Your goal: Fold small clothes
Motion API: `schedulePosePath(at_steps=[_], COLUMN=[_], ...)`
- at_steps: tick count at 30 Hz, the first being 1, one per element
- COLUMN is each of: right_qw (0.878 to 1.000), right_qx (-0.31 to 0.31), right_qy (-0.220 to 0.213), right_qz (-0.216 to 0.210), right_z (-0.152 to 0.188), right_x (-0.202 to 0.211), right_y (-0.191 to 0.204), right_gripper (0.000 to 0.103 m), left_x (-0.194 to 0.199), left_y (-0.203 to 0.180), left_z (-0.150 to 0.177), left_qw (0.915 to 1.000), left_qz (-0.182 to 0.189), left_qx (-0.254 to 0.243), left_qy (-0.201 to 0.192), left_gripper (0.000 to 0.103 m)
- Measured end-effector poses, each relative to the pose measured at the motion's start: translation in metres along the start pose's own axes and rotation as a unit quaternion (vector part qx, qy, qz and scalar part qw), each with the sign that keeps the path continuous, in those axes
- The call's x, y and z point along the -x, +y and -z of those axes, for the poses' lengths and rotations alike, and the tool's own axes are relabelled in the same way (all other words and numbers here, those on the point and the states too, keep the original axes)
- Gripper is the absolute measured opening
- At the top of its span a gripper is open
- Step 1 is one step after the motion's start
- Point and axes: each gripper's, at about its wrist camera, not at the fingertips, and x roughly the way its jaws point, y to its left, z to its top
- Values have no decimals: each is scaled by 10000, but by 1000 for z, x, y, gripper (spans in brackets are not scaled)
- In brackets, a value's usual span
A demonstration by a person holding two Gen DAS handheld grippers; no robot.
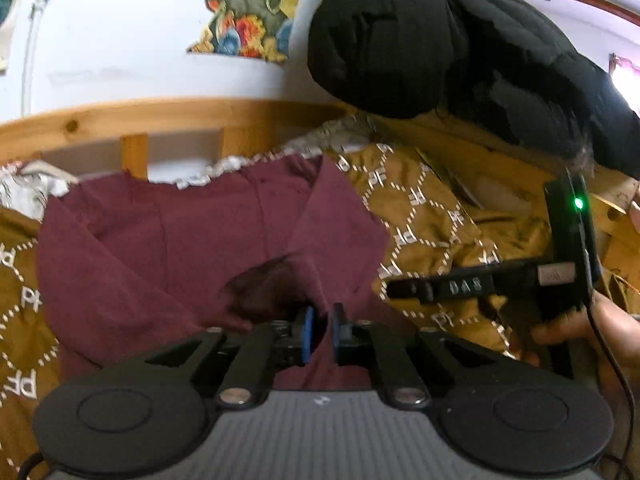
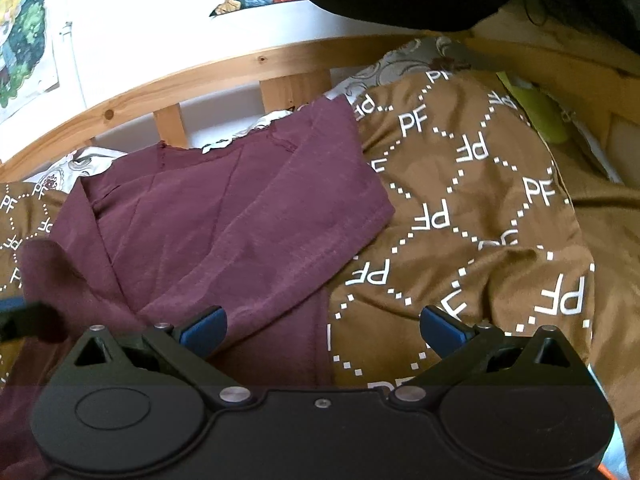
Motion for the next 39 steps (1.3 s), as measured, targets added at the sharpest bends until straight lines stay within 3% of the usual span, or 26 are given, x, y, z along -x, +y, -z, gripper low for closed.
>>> schedulePosePath(at_steps=[1, 3, 5, 7, 11, 13, 16, 19, 21, 25, 27, 28, 29, 30, 33, 39], right_qw=[10000, 10000, 10000, 9999, 9995, 9984, 9947, 9904, 9869, 9787, 9750, 9730, 9714, 9710, 9748, 9888], right_qx=[-22, -37, -47, -70, -111, -167, -208, 3, 268, 708, 905, 1029, 1154, 1258, 1061, 871], right_qy=[12, 22, 33, 46, 78, 53, 101, 231, 337, 556, 708, 779, 832, 848, 735, 263], right_qz=[-10, -15, -30, -69, -302, -542, -1002, -1363, -1554, -1846, -1903, -1913, -1904, -1847, -1818, -1184], right_z=[0, 0, 1, 1, 2, 3, 3, 6, 9, 17, 23, 26, 28, 30, 25, 11], right_x=[-1, -2, -3, -3, -4, -4, -5, -9, -12, -19, -24, -25, -26, -27, -21, -7], right_y=[-1, -1, -2, -2, -1, 1, 9, 22, 35, 57, 67, 71, 75, 76, 69, 39], right_gripper=[102, 102, 102, 102, 102, 102, 102, 99, 93, 80, 68, 60, 37, 21, 6, 5], left_x=[0, 0, 3, 8, 22, 29, 37, 36, 35, 32, 32, 31, 30, 29, 25, 21], left_y=[-1, -4, -4, -2, 16, 33, 61, 100, 132, 188, 202, 205, 209, 211, 211, 218], left_z=[4, 5, 8, 8, 1, -4, -10, -14, -13, -3, 4, 7, 10, 12, 15, 17], left_qw=[10000, 9997, 9992, 9989, 9985, 9965, 9876, 9626, 9438, 9157, 9075, 9057, 9047, 9049, 9079, 9006], left_qz=[40, 145, 292, 355, 203, -72, -837, -1896, -2203, -1946, -1874, -1866, -1825, -1766, -1652, -1408], left_qx=[7, 31, 77, 128, 497, 829, 1295, 1910, 2429, 3457, 3689, 3737, 3778, 3803, 3780, 4000], left_qy=[56, 175, 261, 293, 97, -96, -308, -310, -416, -644, -717, -730, -732, -724, -748, -950], left_gripper=[36, 53, 63, 85, 96, 102, 102, 102, 102, 97, 96, 96, 95, 94, 89, 83])
